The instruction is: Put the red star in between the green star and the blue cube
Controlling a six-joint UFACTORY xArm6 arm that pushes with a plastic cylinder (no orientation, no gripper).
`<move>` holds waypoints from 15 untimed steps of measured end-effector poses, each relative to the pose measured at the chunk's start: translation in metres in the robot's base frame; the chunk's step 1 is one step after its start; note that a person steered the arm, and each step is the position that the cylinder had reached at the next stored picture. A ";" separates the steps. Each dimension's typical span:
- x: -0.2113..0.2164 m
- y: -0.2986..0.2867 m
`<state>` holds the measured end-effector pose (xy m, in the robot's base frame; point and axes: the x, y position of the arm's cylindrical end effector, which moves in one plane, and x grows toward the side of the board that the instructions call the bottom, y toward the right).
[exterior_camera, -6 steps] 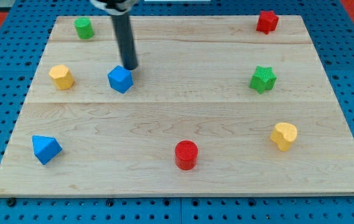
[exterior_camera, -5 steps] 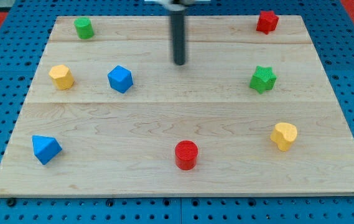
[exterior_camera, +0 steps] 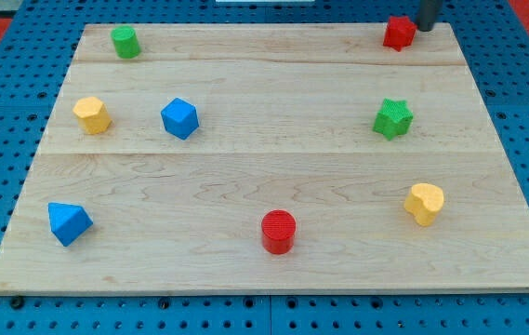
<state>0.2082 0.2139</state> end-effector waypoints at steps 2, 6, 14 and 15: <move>0.021 -0.112; 0.084 -0.172; 0.149 -0.183; 0.149 -0.181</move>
<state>0.3576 0.0325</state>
